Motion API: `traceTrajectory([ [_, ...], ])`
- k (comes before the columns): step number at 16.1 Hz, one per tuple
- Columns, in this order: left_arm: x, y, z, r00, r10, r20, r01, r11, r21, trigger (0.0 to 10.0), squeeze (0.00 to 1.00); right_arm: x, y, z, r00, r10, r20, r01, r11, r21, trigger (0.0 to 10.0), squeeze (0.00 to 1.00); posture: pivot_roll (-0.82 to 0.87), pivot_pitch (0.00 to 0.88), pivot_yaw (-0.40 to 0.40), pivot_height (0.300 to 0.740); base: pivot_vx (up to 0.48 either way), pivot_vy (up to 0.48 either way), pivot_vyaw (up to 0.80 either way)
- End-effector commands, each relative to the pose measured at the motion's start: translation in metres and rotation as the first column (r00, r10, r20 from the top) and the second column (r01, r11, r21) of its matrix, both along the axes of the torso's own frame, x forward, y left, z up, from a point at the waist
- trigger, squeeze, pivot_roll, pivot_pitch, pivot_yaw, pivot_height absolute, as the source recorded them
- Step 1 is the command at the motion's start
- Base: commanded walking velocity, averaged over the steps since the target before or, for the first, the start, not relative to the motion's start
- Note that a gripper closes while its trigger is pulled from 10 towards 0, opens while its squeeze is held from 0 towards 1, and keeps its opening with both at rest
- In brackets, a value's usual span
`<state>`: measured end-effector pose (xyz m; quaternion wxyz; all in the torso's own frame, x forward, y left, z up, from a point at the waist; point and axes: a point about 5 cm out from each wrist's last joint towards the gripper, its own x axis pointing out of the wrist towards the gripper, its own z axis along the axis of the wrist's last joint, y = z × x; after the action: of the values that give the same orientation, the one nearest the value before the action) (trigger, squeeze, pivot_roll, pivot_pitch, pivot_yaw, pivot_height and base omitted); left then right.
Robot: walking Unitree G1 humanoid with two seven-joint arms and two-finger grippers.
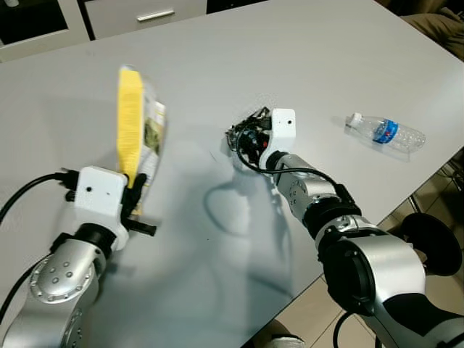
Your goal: Picking trash to rubbish bin
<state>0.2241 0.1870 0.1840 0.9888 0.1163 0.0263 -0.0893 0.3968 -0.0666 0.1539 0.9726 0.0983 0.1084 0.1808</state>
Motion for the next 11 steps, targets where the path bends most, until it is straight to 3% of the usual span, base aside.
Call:
traceTrajectory([
  [1, -0.001, -0.006, -0.007, 0.998, -0.043, -0.044, 0.042, 0.999, -0.021, 10.0, 0.0, -0.004, -0.004, -0.013, 0.999, -0.006, -0.051, 0.006, 1.0, 0.001, 0.0, 0.0, 0.04, 0.236, -0.155, 0.74, 0.0, 0.0, 0.0],
  [8, 0.01, -0.01, -0.011, 0.998, -0.05, -0.044, 0.049, 0.999, -0.022, 10.0, 0.0, -0.003, -0.01, -0.013, 0.999, -0.003, -0.053, 0.004, 1.0, 0.019, 0.0, 0.0, 0.03, 0.167, -0.14, 0.74, 0.0, 0.0, 0.0],
  [11, 0.019, -0.013, -0.019, 0.997, -0.042, -0.062, 0.038, 0.997, -0.072, 10.0, 0.0, -0.002, -0.017, -0.01, 0.999, -0.024, -0.024, 0.024, 0.999, 0.03, 0.0, 0.0, -0.03, 0.125, -0.124, 0.74, 0.0, 0.0, 0.0],
])
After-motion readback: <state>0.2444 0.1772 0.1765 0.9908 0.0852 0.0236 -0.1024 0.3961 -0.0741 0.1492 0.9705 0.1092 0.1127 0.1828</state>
